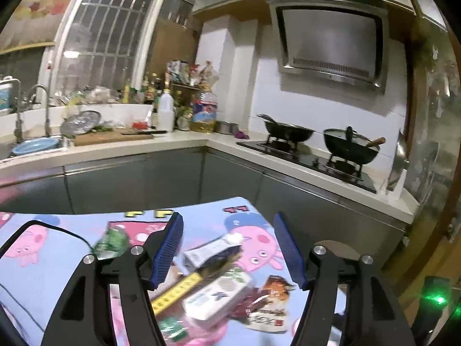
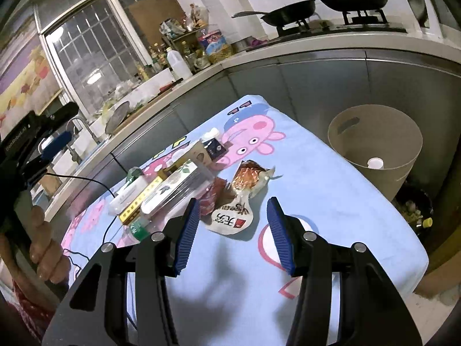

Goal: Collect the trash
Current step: 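Return both grippers to the table over the snack wrappers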

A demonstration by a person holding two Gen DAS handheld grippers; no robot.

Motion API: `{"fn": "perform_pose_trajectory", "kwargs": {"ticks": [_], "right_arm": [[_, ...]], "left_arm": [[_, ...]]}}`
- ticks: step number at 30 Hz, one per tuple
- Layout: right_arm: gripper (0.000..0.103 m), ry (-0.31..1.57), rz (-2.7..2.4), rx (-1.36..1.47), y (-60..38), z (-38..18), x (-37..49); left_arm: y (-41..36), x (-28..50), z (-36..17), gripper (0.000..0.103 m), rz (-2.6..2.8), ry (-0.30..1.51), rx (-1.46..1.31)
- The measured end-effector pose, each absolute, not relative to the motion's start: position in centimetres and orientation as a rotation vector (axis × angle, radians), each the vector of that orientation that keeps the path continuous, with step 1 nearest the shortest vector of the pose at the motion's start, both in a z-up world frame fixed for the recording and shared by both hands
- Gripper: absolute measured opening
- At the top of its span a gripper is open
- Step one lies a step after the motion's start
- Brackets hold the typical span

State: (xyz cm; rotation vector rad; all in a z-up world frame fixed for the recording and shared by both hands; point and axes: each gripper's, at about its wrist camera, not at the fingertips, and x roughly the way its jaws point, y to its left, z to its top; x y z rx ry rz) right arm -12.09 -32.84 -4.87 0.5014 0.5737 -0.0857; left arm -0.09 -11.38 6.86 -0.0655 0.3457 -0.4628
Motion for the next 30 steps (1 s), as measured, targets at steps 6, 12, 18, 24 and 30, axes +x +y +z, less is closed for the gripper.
{"fn": "perform_pose_trajectory", "kwargs": {"ticks": [6,12,18,24,30], "right_arm": [[0.049,0.563,-0.094,0.494,-32.7,-4.2,-12.6],[0.035,0.549,-0.093,0.561,-34.4,-5.1,-13.0],[0.025,0.599,-0.038,0.603,-34.8,-7.0,-10.9],[0.028,0.635,-0.017,0.608,-34.7,-8.2,-8.9],[0.030,0.711,0.012,0.720,-35.4,-11.6,-6.4]], "left_arm": [[-7.2,0.1,7.2,0.066,-0.382,0.345,-0.060],[-1.3,0.5,6.8,0.066,-0.251,0.382,-0.099],[2.4,1.0,4.4,0.066,-0.146,0.470,-0.062],[0.4,2.4,1.2,0.066,-0.229,0.614,-0.019],[-5.1,2.3,-1.0,0.071,-0.367,0.671,0.101]]}}
